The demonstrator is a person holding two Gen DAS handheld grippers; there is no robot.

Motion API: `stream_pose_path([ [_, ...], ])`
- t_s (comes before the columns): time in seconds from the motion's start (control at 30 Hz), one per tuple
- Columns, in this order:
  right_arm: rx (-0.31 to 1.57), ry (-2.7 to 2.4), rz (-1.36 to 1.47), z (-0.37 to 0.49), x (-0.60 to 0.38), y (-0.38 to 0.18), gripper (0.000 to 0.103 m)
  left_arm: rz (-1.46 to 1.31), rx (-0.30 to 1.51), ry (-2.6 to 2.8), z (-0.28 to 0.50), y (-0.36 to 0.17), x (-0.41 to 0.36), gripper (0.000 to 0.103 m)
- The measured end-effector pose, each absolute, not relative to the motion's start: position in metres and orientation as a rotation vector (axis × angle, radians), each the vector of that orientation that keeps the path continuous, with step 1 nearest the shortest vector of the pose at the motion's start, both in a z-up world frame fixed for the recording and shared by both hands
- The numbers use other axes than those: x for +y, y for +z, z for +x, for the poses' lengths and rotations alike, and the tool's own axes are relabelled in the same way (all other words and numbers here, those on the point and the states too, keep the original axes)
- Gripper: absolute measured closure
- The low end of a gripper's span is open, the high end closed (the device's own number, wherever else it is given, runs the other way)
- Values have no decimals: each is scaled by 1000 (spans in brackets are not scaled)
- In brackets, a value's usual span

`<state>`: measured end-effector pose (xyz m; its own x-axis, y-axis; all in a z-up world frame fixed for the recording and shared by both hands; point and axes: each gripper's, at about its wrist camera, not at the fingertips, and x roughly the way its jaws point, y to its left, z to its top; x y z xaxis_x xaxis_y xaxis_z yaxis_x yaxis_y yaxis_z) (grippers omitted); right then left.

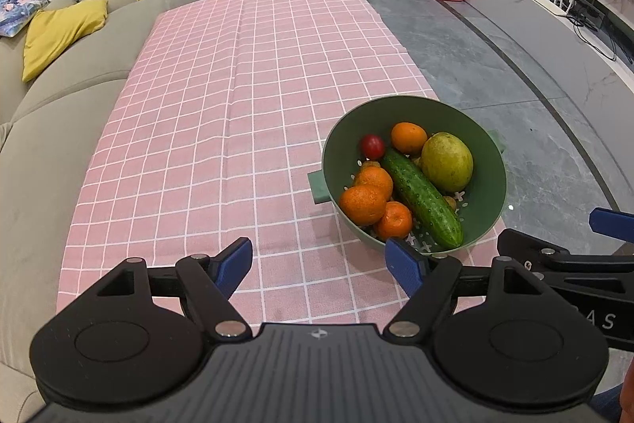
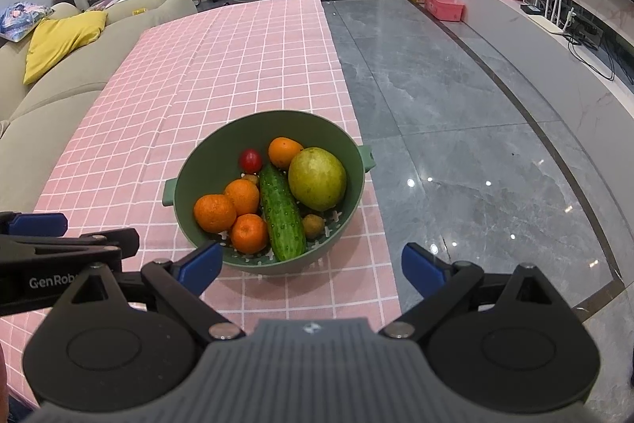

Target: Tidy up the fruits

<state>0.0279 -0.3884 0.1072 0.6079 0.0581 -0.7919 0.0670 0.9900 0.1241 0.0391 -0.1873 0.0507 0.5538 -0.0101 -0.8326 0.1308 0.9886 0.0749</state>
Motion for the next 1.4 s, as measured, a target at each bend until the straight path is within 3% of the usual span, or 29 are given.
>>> stream_pose_path([
  [1.4,922,-7,156,26,-390,105,10,143,967,-94,39,51,-188,17],
])
